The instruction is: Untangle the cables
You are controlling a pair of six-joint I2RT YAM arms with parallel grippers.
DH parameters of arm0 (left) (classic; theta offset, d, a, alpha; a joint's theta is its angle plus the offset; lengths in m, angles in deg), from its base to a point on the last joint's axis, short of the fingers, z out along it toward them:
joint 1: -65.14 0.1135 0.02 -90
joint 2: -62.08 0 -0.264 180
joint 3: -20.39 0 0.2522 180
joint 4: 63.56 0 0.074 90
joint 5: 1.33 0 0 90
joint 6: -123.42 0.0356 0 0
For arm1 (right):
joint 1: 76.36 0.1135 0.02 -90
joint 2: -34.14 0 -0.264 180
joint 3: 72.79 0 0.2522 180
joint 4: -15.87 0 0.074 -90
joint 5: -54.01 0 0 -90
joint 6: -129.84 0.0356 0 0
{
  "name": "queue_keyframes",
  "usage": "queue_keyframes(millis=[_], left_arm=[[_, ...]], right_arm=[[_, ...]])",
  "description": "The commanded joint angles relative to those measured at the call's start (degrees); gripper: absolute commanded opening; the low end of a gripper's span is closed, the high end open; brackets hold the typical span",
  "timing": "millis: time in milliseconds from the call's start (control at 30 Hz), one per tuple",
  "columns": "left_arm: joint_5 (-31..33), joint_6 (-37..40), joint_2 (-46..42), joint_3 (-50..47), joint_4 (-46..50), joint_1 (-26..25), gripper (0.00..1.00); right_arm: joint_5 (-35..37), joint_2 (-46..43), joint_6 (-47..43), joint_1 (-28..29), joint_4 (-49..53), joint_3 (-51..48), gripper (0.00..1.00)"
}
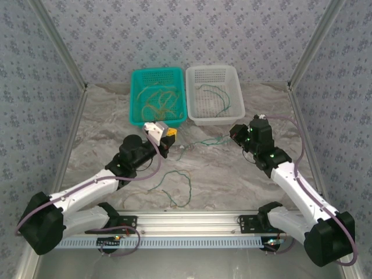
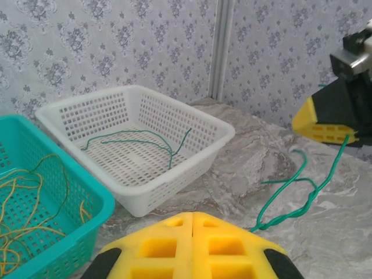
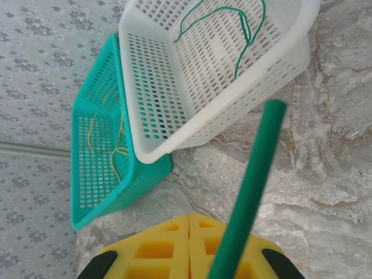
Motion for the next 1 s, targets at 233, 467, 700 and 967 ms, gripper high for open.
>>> queue_keyframes(millis=[233, 467, 700, 967], left_arm=[[-7.6, -3.0, 5.6, 11.5, 6.5, 0.4, 0.64], [-20.8, -3.2, 17.3, 24.2, 15.9, 0.4, 0.76], [-27.1, -1.2, 24.9, 31.1, 21.1, -1.2, 0.81], [-29.2, -1.2, 28.5, 32.0, 19.8, -3.6, 0.83]], right_arm=[[-2.4, -3.2, -14.4, 4.4, -13.5, -2.7, 0.0], [-2.0, -5.1, -24.8, 8.2, -16.1, -2.7, 0.0], [3.2, -5.9, -27.5, 10.2, -16.8, -2.8, 0.0], [4.8, -5.6, -27.4, 10.0, -16.4, -1.6, 0.0]])
